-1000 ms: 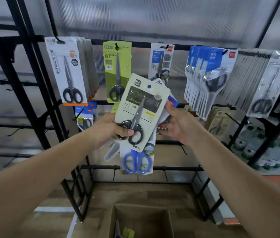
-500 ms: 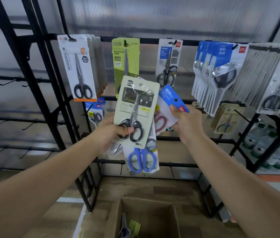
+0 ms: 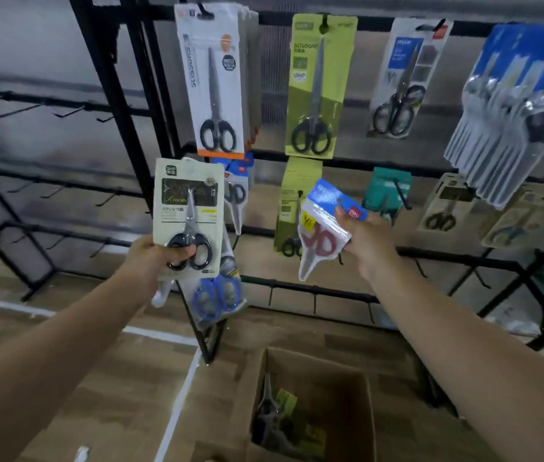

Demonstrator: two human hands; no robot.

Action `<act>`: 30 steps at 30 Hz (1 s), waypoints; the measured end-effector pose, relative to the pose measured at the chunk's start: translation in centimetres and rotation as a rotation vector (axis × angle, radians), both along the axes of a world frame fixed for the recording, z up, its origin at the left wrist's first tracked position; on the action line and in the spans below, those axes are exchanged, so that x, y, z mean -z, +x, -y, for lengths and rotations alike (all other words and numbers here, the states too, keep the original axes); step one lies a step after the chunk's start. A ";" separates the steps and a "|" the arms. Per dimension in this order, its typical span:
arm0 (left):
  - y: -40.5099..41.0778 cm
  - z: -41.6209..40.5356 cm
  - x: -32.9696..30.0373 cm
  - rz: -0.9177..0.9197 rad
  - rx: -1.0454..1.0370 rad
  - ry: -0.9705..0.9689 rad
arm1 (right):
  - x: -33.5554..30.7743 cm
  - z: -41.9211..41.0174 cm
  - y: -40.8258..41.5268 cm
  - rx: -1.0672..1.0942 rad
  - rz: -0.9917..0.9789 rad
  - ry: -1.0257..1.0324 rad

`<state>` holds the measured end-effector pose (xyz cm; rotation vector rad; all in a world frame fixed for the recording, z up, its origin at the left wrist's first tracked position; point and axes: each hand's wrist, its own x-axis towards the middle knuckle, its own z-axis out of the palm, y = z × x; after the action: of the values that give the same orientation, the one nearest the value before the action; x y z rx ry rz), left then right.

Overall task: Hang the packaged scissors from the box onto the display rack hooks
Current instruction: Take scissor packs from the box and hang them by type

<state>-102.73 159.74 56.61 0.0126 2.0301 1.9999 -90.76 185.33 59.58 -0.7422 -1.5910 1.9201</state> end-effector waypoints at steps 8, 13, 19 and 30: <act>-7.1 3.3 0.8 -0.008 0.063 0.029 | 2.5 6.8 -11.7 -0.195 0.226 0.093; -12.0 4.5 1.9 0.046 0.119 0.112 | 3.8 9.4 -18.9 -0.168 0.312 0.149; -15.4 4.4 3.5 0.123 0.227 0.199 | 4.5 9.7 -23.1 -0.088 0.326 0.122; -17.5 2.7 4.5 0.164 0.215 0.227 | 4.6 7.9 -27.7 0.047 0.467 0.305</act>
<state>-120.24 157.03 52.09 0.1062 1.6218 2.0103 -118.43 177.40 54.96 -1.1356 -2.0606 1.4865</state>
